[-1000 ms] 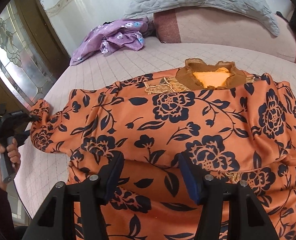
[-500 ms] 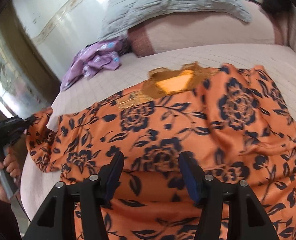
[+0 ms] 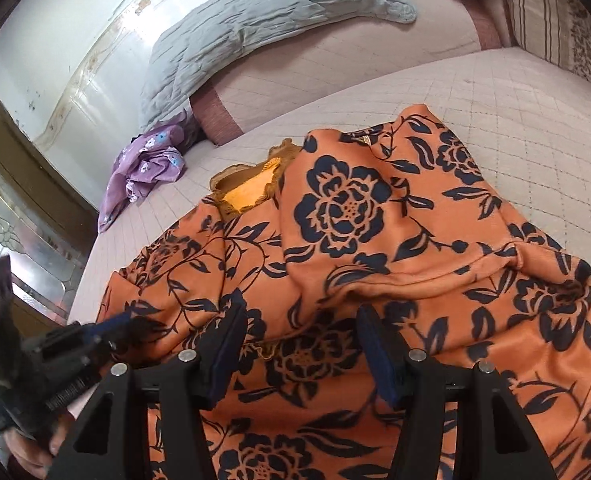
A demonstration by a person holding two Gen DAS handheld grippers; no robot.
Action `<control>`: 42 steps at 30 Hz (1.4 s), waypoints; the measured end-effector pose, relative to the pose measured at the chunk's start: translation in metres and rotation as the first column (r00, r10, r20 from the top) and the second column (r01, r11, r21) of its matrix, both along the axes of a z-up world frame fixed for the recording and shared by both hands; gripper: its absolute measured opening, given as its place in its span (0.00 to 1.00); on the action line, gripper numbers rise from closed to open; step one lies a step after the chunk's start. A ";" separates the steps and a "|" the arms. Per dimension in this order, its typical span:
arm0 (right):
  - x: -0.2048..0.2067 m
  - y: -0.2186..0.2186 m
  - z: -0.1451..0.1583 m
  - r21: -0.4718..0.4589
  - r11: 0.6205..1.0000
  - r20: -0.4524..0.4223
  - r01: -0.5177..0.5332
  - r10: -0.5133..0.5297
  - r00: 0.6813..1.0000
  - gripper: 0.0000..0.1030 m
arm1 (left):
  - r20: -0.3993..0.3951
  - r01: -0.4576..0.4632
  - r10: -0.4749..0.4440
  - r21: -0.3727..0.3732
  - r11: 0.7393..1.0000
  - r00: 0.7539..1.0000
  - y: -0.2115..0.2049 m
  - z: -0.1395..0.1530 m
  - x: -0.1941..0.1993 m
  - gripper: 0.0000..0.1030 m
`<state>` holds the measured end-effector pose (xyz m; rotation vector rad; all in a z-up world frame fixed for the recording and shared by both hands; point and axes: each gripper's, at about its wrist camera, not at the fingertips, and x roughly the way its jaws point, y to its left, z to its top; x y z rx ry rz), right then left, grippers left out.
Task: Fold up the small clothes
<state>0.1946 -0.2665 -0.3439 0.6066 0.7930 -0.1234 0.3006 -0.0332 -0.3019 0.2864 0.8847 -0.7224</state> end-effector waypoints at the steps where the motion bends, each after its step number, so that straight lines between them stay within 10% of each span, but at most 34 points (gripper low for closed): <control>1: 0.001 -0.001 0.001 0.020 1.000 0.011 -0.009 0.009 1.000 0.64 | 0.007 -0.016 0.017 -0.046 0.999 1.000 0.011 0.009 0.003 0.50; 3: 0.007 0.001 0.007 0.068 0.997 0.043 -0.029 0.026 0.999 0.70 | 0.048 -0.094 0.104 -0.172 0.981 0.993 0.051 0.036 0.011 0.72; 6: 0.023 0.010 0.015 0.104 0.991 0.069 -0.082 0.075 0.995 0.70 | 0.069 -0.233 0.255 -0.234 0.944 0.964 0.092 0.047 0.032 0.74; 13: 0.095 0.040 0.002 0.267 0.949 0.028 -0.167 0.165 0.986 0.70 | -0.172 -0.507 0.489 -0.074 0.859 0.855 0.146 -0.010 0.080 0.73; 17: 0.123 0.063 0.008 0.170 0.969 0.002 -0.179 0.181 0.984 0.70 | -0.235 -0.498 0.487 0.014 0.867 0.841 0.136 -0.037 0.083 0.72; 21: 0.156 0.097 0.017 0.062 0.962 -0.053 -0.265 0.268 0.962 0.70 | -0.289 -0.443 0.429 0.019 0.896 0.856 0.120 -0.046 0.080 0.48; 29: 0.218 0.148 -0.012 -0.127 0.932 -0.329 -0.341 0.284 0.900 0.70 | -0.317 -0.446 0.422 -0.004 0.895 0.849 0.126 -0.043 0.081 0.40; 35: 0.204 0.142 -0.001 -0.202 0.912 -0.334 -0.358 0.280 0.900 0.09 | -0.314 -0.450 0.427 -0.002 0.893 0.848 0.132 -0.043 0.088 0.40; 42: 0.139 0.077 0.058 -0.203 0.955 -0.120 -0.218 0.197 0.973 0.04 | -0.274 -0.449 0.428 -0.018 0.893 0.861 0.130 -0.038 0.085 0.40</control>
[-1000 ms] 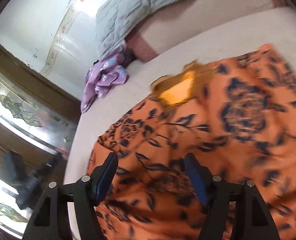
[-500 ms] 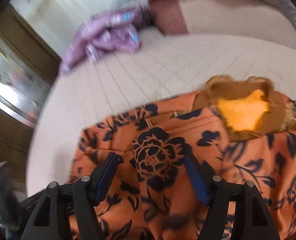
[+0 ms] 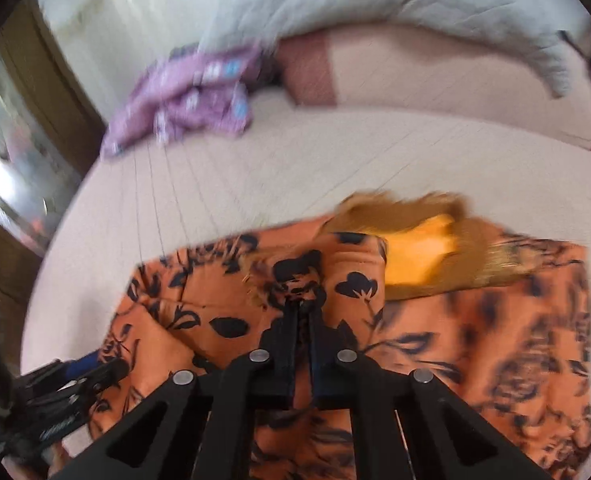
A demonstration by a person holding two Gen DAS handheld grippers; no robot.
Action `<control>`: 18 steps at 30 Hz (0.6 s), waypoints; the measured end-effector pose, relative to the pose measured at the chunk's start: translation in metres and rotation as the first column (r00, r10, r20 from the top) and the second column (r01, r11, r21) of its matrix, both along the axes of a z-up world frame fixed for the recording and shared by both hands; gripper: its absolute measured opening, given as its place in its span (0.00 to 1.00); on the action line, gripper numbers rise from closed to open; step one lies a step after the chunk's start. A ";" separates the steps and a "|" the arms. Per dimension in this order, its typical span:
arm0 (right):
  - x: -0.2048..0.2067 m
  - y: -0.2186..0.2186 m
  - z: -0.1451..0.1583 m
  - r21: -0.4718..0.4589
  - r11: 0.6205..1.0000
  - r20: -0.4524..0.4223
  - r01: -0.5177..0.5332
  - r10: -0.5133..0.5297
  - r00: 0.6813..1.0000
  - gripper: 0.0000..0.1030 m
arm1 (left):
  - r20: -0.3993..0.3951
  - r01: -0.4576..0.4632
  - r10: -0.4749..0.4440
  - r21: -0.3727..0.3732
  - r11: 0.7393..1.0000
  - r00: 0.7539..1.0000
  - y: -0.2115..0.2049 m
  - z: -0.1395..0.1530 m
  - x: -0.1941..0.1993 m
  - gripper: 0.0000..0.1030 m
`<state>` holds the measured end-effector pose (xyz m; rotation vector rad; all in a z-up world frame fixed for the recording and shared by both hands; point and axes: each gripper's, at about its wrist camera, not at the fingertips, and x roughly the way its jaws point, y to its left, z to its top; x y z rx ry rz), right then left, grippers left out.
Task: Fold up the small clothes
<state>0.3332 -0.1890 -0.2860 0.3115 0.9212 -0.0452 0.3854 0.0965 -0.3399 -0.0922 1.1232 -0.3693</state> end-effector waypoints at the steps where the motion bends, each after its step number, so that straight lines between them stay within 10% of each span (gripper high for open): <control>1: -0.016 -0.019 0.011 0.024 0.999 0.045 0.035 -0.037 0.998 0.04 | 0.009 -0.003 0.003 -0.001 1.000 1.000 0.000 0.001 -0.001 0.40; 10: -0.113 -0.149 0.009 0.171 0.955 0.148 0.244 -0.270 0.952 0.04 | 0.073 0.064 -0.067 0.050 0.997 0.995 -0.029 0.008 -0.023 0.41; 18: -0.170 -0.194 -0.051 0.397 0.860 -0.033 0.321 -0.336 0.941 0.09 | 0.059 0.072 -0.077 0.072 0.995 0.995 -0.035 0.003 -0.024 0.41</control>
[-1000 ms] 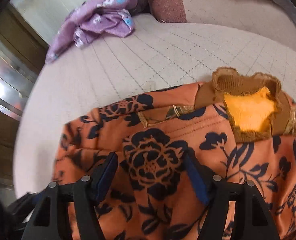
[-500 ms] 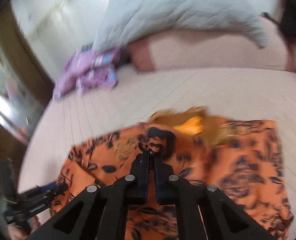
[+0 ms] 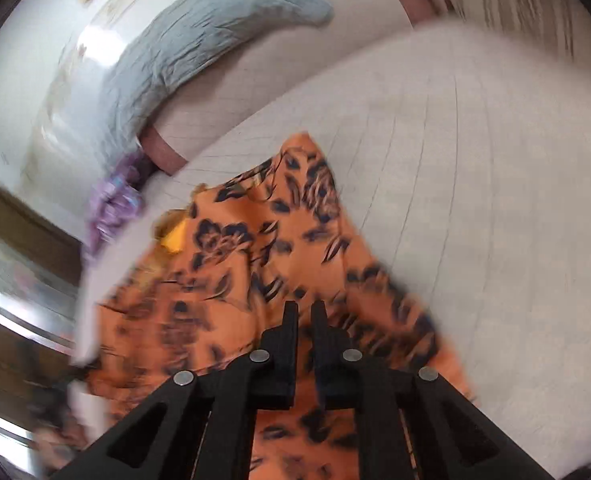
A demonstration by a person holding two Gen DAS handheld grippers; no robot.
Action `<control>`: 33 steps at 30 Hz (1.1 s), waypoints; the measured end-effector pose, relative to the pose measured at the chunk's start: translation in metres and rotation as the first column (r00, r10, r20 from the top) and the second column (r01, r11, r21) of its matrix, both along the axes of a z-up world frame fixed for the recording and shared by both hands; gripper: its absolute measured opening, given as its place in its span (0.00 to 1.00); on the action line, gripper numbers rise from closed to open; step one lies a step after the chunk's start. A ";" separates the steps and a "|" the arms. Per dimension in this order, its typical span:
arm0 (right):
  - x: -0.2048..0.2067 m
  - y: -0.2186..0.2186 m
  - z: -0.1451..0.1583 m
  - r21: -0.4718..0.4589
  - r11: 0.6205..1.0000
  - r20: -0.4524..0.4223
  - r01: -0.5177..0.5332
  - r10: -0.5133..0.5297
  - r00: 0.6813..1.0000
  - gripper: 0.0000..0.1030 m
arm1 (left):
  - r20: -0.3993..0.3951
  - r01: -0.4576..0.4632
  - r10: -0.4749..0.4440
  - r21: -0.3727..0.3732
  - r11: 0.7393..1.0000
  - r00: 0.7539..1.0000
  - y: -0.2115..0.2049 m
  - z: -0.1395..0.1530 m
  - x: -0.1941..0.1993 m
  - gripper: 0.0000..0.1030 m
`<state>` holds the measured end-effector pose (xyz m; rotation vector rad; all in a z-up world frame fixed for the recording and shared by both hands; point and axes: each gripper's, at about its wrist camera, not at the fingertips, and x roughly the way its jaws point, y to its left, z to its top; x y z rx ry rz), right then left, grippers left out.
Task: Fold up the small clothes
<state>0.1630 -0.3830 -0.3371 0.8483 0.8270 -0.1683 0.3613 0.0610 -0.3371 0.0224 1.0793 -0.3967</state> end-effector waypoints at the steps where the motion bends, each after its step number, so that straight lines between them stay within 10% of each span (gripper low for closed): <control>1: 0.006 0.002 0.003 0.015 1.000 0.006 0.001 -0.001 1.000 0.14 | -0.002 -0.002 0.002 -0.001 1.000 1.000 0.001 0.000 0.000 0.41; 2: 0.015 0.008 0.005 0.026 1.000 0.018 -0.014 0.013 1.000 0.21 | -0.003 -0.005 0.005 -0.004 1.000 1.000 0.001 0.000 0.000 0.41; 4: 0.032 0.023 0.007 0.029 0.999 0.025 -0.043 0.042 0.999 0.77 | 0.005 -0.003 0.003 -0.007 1.000 1.000 0.002 0.001 -0.001 0.41; 5: 0.041 0.029 0.009 0.013 0.999 0.033 -0.047 0.046 0.998 0.83 | 0.013 -0.001 0.001 -0.006 1.000 1.000 0.003 0.001 -0.001 0.42; 11: 0.095 0.056 -0.019 -0.022 0.993 -0.081 -0.113 0.111 0.991 0.77 | 0.042 -0.005 0.007 -0.032 0.999 0.999 0.009 0.007 -0.003 0.43; 15: 0.106 0.090 -0.009 -0.212 0.954 -0.146 -0.213 0.184 0.972 0.10 | 0.087 -0.009 0.012 -0.031 0.999 0.996 0.011 0.014 -0.006 0.44; 23: 0.089 0.081 0.093 -0.423 0.906 0.148 -0.029 0.101 0.984 0.09 | 0.176 -0.061 0.075 -0.083 0.995 0.982 0.014 0.032 -0.008 0.51; 33: 0.092 -0.002 -0.034 -0.056 0.994 -0.097 0.091 -0.096 0.991 0.21 | 0.152 0.021 -0.042 0.136 0.990 0.988 -0.028 -0.004 -0.008 0.52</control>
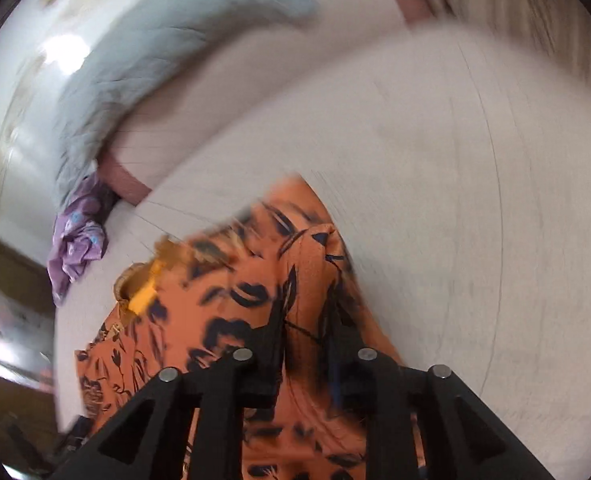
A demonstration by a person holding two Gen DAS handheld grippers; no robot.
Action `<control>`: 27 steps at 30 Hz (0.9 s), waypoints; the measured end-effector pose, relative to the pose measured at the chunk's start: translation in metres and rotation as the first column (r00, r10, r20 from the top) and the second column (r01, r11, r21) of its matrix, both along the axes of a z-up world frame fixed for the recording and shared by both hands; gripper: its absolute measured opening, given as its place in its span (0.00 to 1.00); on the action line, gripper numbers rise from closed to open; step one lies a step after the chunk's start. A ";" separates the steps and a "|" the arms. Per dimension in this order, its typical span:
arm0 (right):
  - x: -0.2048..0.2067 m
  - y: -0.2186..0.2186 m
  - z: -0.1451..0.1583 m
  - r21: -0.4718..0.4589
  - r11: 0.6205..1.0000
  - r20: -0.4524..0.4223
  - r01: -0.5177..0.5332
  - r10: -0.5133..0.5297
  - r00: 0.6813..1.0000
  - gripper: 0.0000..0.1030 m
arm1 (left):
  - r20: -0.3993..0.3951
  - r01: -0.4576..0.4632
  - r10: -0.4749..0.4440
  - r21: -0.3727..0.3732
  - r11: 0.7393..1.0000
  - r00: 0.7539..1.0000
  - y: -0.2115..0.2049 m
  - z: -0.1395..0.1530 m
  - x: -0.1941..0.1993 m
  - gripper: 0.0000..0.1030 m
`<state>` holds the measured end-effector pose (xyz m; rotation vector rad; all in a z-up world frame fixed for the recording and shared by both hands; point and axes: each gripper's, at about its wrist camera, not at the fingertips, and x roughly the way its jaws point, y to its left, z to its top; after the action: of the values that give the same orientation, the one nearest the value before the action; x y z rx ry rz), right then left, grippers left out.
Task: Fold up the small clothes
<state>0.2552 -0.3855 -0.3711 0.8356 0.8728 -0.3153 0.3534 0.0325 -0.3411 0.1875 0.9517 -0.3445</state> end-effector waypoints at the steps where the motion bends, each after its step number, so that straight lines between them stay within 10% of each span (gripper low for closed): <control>1: -0.006 -0.002 0.002 0.011 1.000 0.028 0.014 -0.015 0.999 0.23 | -0.002 -0.001 0.001 -0.004 1.000 1.000 0.001 0.002 0.001 0.51; 3: -0.023 -0.009 0.013 -0.003 0.999 0.095 0.053 -0.053 0.994 0.32 | -0.009 -0.010 0.010 -0.025 1.000 1.000 0.003 0.003 0.002 0.51; 6: -0.048 -0.015 0.032 -0.050 0.990 0.186 0.133 -0.122 0.975 0.81 | 0.001 -0.014 0.014 -0.015 1.000 1.000 0.003 0.002 0.003 0.51; 9: -0.057 -0.007 0.048 -0.124 0.989 0.231 0.084 -0.053 0.972 0.78 | 0.035 -0.009 0.010 -0.010 1.000 0.999 -0.001 0.006 -0.004 0.51; 14: -0.037 0.038 0.038 -0.218 0.969 0.141 -0.113 0.146 0.979 0.37 | 0.105 0.025 -0.024 -0.012 1.000 0.994 -0.008 0.017 -0.020 0.51; 18: -0.009 0.055 -0.007 -0.177 0.963 -0.052 -0.203 0.197 0.979 0.36 | 0.076 0.052 -0.061 0.104 0.993 0.995 -0.018 -0.005 -0.022 0.68; 27: -0.065 0.062 0.034 -0.225 0.945 0.018 -0.236 0.246 0.969 0.39 | 0.126 0.050 -0.056 0.045 0.998 0.991 -0.017 0.019 -0.052 0.69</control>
<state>0.1906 -0.3237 -0.3370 0.5200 0.8685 -0.1734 0.3012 0.0153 -0.3221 0.2706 0.8299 -0.3574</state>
